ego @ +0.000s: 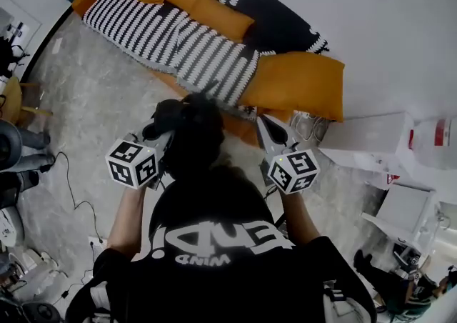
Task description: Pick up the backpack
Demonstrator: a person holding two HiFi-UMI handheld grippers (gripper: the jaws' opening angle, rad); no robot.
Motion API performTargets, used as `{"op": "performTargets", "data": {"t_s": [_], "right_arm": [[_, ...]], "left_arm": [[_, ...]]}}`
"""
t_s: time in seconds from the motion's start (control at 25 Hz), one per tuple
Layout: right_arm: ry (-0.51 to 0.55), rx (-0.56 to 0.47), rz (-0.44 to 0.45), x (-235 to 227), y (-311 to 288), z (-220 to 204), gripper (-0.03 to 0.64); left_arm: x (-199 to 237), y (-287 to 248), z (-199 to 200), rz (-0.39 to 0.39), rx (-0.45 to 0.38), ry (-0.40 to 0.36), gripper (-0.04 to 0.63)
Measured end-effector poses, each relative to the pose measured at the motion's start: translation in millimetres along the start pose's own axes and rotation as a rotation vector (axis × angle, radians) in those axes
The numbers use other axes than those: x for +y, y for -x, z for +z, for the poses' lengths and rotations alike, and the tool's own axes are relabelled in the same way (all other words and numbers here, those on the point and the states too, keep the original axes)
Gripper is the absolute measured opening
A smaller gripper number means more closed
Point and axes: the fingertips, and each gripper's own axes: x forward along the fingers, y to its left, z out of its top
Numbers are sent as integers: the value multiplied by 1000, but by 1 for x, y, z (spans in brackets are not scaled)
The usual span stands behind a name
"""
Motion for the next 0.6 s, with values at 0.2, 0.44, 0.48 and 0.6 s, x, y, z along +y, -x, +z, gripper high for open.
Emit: {"op": "performTargets", "data": {"t_s": [0.2,0.44,0.48,0.6], "right_arm": [[14,-9,-4,-7,11,-3,0],[10,-42,-12,-24,25,6,0],[4,-43,-11,-28,27,6,0],[-10,-44,-6,-34,32,4,0]], "left_arm": [[-7,11,-9,60,-54,26,26],[-11,21,-3,131,-134,59,26],[-13,20,-1,139,-143,57,26],[-19,17,2,152,-154,47,26]]}}
